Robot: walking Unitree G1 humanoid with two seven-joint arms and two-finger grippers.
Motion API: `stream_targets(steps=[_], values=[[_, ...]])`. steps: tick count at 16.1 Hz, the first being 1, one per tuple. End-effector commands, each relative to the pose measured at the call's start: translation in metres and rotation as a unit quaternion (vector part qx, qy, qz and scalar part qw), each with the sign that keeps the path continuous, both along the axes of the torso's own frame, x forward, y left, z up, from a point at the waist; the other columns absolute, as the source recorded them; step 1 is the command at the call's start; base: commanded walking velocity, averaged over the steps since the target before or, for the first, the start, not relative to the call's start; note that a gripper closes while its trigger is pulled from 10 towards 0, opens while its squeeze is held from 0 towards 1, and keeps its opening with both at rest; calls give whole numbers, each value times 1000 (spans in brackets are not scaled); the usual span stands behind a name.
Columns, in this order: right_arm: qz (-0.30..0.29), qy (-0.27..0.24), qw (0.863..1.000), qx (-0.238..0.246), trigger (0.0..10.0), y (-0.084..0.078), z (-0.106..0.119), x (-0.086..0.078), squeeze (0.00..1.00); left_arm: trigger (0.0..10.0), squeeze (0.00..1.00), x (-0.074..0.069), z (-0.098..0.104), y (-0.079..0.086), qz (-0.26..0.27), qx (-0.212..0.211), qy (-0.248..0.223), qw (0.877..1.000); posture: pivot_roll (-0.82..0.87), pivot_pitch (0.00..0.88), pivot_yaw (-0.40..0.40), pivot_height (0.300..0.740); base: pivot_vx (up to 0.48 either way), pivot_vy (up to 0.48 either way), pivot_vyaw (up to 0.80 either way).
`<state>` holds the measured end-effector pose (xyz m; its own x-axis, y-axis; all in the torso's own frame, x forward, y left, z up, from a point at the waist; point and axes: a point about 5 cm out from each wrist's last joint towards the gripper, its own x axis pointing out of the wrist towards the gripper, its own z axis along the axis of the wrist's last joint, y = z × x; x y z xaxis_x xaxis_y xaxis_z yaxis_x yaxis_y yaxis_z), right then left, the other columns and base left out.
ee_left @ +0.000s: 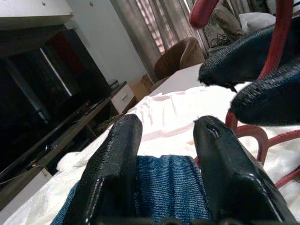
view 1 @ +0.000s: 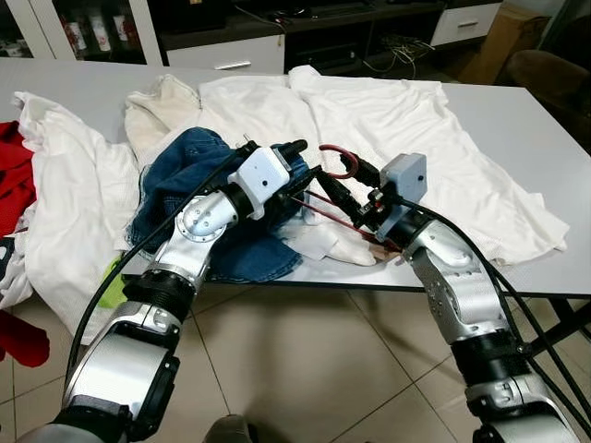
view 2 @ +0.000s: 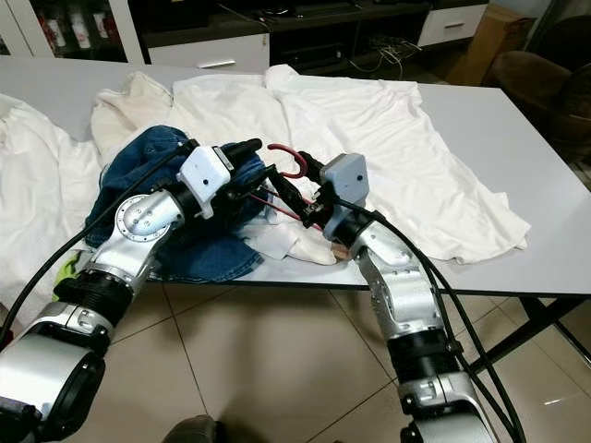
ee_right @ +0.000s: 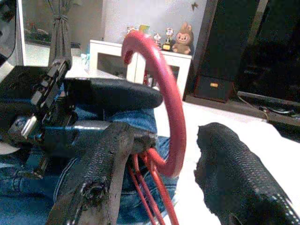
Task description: Hang hanger
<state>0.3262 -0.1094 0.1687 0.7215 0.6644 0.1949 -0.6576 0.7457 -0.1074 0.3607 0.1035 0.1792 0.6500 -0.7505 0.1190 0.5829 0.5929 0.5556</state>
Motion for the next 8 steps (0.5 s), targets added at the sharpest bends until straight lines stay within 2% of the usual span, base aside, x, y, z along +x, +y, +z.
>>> stream_targets(steps=[1, 8], values=[[-13, -3, 1000, 0, 10000, -3, 1, 3, 0, 10000, 0, 1, 3, 3, 6, -3, -8, 1000, 148, 5, -4, 740, 0, 0, 0], [-33, 14, 998, -42, 10000, -3, -15, 11, 0, 10000, 0, 1, 5, 2, 7, -5, -10, 1000, 144, 6, -4, 740, 0, 0, 0]])
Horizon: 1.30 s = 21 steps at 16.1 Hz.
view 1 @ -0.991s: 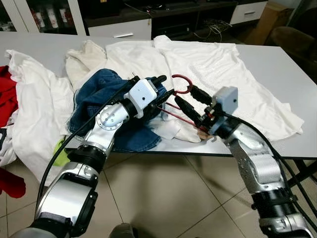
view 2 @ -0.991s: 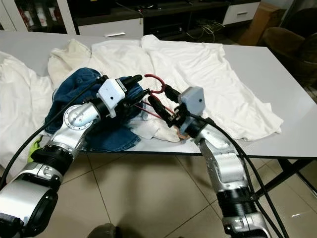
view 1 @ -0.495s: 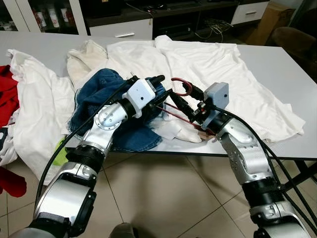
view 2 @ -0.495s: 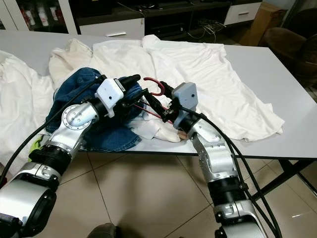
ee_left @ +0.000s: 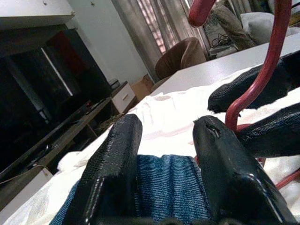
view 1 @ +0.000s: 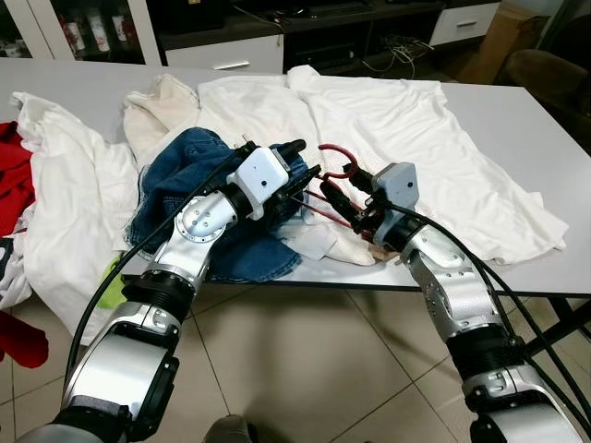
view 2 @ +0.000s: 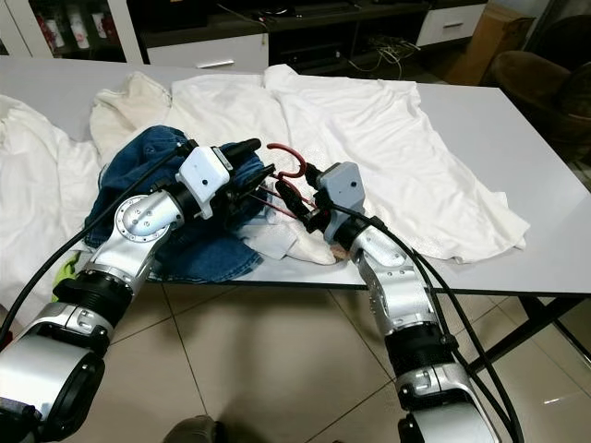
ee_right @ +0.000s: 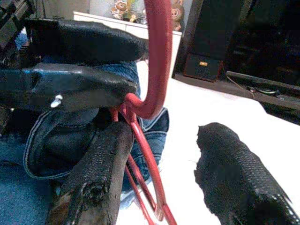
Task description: Hang hanger
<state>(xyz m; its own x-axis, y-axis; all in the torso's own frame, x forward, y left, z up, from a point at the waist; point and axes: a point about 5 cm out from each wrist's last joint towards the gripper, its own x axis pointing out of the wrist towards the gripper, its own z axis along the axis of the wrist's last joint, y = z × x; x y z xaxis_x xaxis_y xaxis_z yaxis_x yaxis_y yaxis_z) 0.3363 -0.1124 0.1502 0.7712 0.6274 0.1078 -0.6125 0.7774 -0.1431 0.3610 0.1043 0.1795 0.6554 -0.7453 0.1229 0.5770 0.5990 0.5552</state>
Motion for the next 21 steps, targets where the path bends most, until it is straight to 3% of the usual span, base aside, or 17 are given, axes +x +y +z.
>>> stream_targets(steps=[1, 15, 16, 18, 21], values=[[-5, -8, 1000, -4, 10000, 1, 2, 3, 0, 10000, 0, 1, 5, 3, 5, -2, -9, 1000, 151, 6, -2, 740, 0, 0, 0], [-31, -26, 999, -33, 10000, 11, 6, 23, 0, 10000, 0, 4, 4, 31, 54, 3, -10, 998, 164, 0, -9, 740, 0, 0, 0], [-31, -27, 999, -34, 9451, 11, 5, 24, 0, 10000, 0, 4, 4, 31, 54, 3, -9, 998, 164, 0, -9, 740, 0, 0, 0], [-30, -26, 999, -36, 5255, 12, 5, 25, 0, 10000, 0, 3, 3, 31, 54, 2, -9, 998, 163, 0, -10, 740, 0, 0, 0], [-32, -26, 998, -40, 3255, 12, 4, 26, 0, 10000, 0, 3, 4, 29, 52, 0, -11, 999, 163, 0, -10, 740, 0, 0, 0]])
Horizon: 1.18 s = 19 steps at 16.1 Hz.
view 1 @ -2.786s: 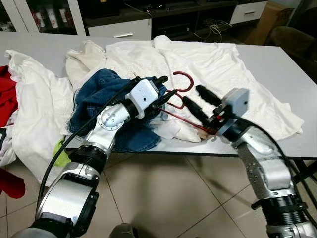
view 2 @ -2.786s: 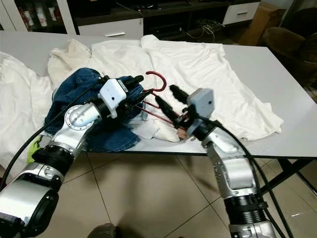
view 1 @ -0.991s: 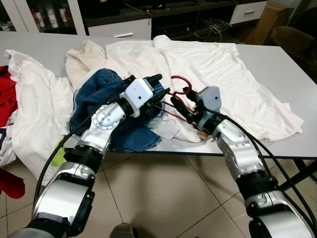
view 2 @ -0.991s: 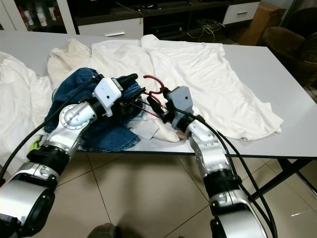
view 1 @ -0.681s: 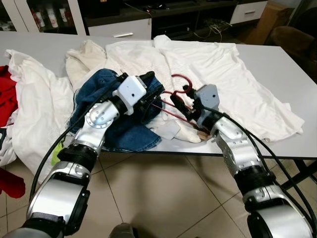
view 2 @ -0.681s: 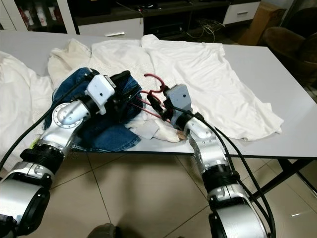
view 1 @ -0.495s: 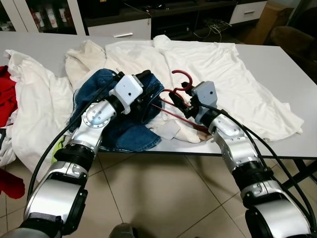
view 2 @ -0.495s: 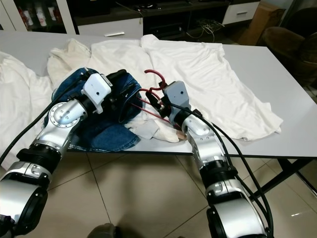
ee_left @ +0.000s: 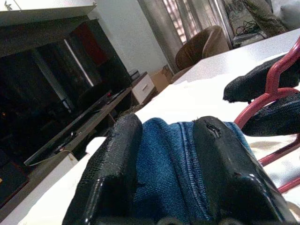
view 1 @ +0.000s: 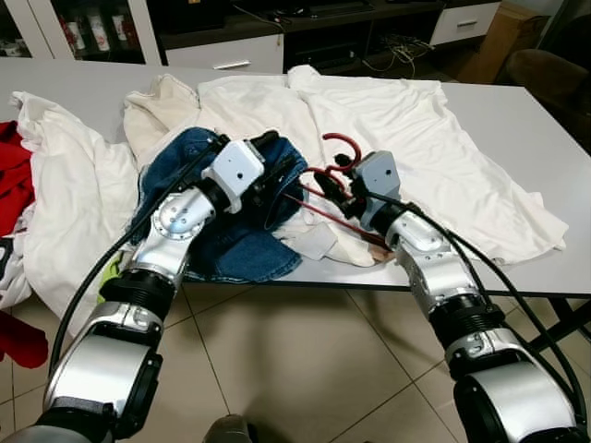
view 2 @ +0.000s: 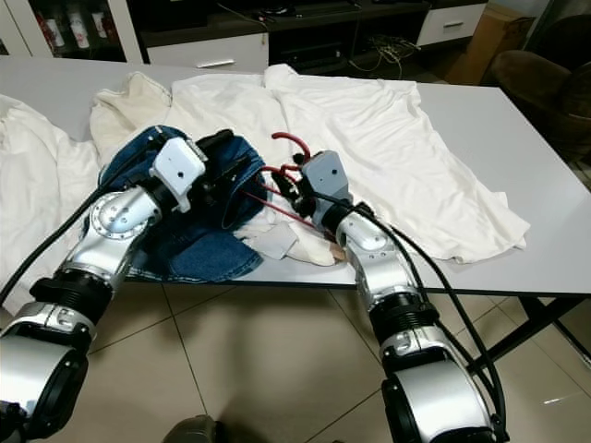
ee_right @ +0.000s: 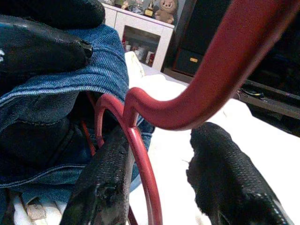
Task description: Hang hanger
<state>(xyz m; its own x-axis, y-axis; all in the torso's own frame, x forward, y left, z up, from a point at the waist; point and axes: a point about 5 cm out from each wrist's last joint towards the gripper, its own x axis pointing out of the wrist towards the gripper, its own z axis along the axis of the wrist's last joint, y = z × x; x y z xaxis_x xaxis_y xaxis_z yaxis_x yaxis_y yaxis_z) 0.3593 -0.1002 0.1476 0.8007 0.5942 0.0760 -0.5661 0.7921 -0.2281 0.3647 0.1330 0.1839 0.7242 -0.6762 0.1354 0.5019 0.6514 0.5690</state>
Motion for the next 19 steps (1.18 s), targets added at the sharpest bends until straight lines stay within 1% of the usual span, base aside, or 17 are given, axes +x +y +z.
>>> stream_targets(steps=[1, 2, 3, 10, 11, 12, 13, 14, 19], values=[[-5, -14, 1000, 4, 2902, -1, 7, 3, 0, 10000, 0, 0, 0, 0, 0, -2, -1, 1000, 163, 0, -10, 740, 0, 0, 0], [-5, -15, 1000, 4, 1882, -1, 7, 4, 0, 10000, 0, 0, 1, -1, 0, -2, -1, 1000, 163, 0, -10, 740, 0, 0, 0], [-6, -16, 1000, 5, 0, -1, 8, 4, 0, 10000, 0, 0, 1, -1, 0, -2, -2, 1000, 163, 0, -10, 740, 0, 0, 0], [-9, -22, 1000, 9, 0, -1, 9, 4, 0, 10000, 0, 0, 1, -1, -2, -1, -1, 1000, 158, 0, -3, 740, 0, 0, 0], [-9, -22, 1000, 9, 2863, -1, 9, 4, 0, 10000, 0, 0, 1, -2, -2, -1, -1, 1000, 158, 0, -3, 740, 0, 0, 0], [-10, -21, 1000, 8, 4235, -2, 8, 4, 0, 10000, 0, 0, 1, -2, -3, -1, -1, 1000, 157, 0, -2, 740, 0, 0, 0], [-10, -21, 1000, 8, 8549, -2, 8, 4, 0, 10000, 0, 0, 1, -2, -3, -1, -1, 1000, 157, 0, -2, 740, 0, 0, 0], [-11, -21, 1000, 6, 10000, -2, 7, 4, 0, 10000, 0, 0, 1, -3, -3, -1, -1, 1000, 153, 0, -2, 740, 0, 0, 0], [-8, -23, 1000, -4, 10000, -4, 6, 2, 0, 10000, 0, 0, 0, -5, -3, -4, -3, 1000, 140, 1, -21, 740, 0, 0, 0]])
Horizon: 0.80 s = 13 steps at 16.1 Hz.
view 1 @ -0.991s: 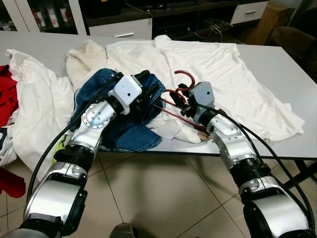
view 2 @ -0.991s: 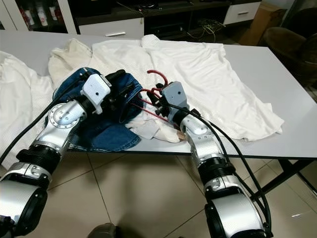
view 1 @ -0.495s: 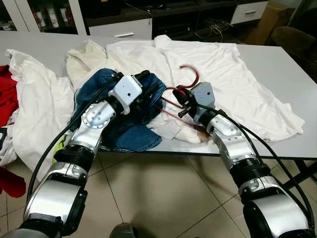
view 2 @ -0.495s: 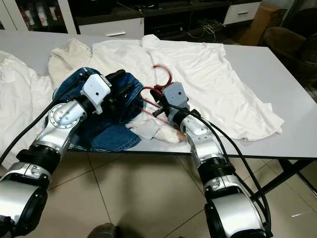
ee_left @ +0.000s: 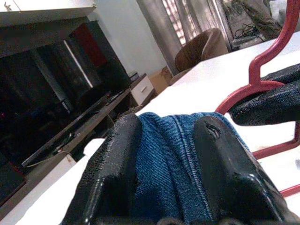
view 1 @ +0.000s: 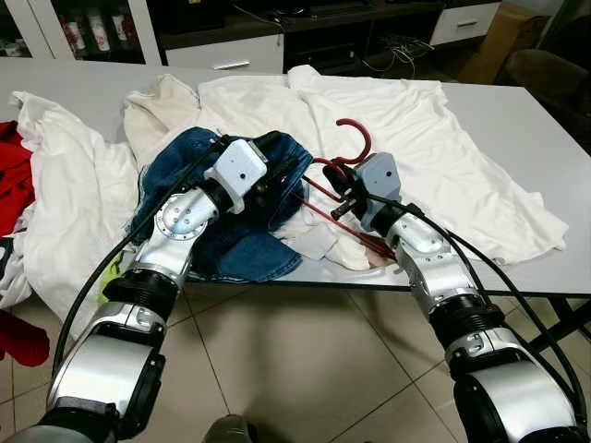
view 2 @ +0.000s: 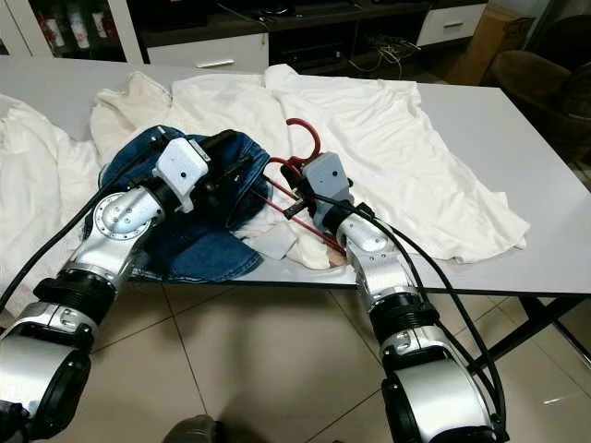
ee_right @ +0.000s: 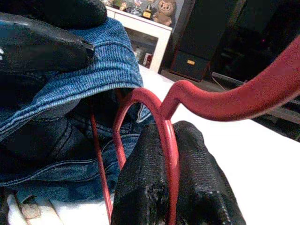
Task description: Hang hanger
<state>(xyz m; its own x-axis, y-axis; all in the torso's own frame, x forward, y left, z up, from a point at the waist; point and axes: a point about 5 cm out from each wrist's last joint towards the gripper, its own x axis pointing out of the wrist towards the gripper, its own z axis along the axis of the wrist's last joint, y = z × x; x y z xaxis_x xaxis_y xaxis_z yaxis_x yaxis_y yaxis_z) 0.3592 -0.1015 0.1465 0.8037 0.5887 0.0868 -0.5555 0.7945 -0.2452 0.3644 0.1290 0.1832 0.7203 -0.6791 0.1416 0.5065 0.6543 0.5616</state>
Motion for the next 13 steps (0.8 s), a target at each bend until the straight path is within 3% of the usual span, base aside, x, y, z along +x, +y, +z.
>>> stream_targets(steps=[1, 13], values=[[-3, -15, 1000, -1, 10000, -3, 7, 2, 0, 10000, 0, -1, -1, -1, 0, 1, -3, 1000, 133, 3, -21, 740, 0, 0, 0], [7, -16, 1000, -16, 10000, 2, -3, -4, 0, 10000, 0, -4, -11, -5, -10, 11, 10, 1000, 31, 0, -2, 740, 0, 0, 0]])
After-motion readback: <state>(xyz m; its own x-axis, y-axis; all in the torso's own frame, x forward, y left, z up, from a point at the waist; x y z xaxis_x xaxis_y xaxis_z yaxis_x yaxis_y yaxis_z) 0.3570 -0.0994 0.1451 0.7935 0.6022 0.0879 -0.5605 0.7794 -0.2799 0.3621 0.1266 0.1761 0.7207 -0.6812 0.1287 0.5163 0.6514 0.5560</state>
